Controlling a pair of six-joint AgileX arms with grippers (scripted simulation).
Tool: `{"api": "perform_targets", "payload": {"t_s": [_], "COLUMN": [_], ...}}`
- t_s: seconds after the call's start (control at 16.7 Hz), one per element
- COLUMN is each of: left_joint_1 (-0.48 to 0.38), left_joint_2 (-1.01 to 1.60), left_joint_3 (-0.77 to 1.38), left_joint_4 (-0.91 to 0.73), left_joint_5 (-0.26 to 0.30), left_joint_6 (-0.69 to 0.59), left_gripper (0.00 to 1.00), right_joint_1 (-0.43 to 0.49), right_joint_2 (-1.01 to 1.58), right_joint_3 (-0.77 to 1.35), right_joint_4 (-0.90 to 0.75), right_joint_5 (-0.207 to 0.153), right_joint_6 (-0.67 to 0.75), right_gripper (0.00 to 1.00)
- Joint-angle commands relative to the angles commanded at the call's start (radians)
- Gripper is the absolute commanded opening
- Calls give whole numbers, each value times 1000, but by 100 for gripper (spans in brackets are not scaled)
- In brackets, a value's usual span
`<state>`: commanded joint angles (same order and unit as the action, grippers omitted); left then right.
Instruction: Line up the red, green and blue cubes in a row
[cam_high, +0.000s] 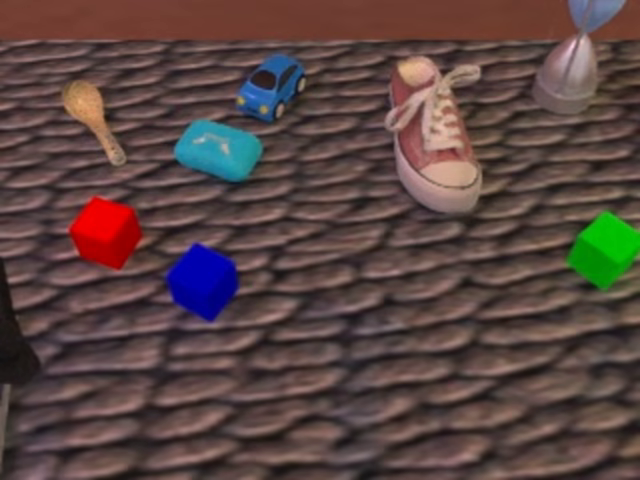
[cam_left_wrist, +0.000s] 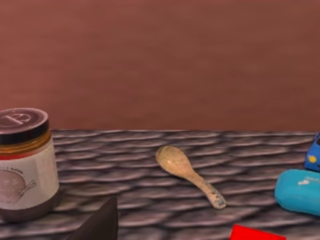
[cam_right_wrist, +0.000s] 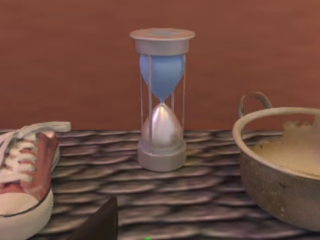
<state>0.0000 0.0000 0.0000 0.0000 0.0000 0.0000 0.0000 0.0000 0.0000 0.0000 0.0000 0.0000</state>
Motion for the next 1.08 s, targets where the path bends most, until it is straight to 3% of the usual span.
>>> {"api": "perform_targets", "payload": {"t_s": [0.24,0.48,1.08], "left_joint_1": [-1,-10,-67], "left_joint_2": [30,219,1212], "left_joint_3": [30,205,992], "left_joint_4": [-17,-127,-706], "left_joint_5": [-1,-4,1], "left_joint_6": [4,28,154], "left_gripper": [100,100,100], "right_joint_1": [0,0,0], "right_joint_2": [0,0,0], "right_joint_3": [0,0,0], "right_joint_4": [0,0,0], "right_joint_5": [0,0,0], "right_joint_6": [0,0,0], "right_gripper": [100,100,100]}}
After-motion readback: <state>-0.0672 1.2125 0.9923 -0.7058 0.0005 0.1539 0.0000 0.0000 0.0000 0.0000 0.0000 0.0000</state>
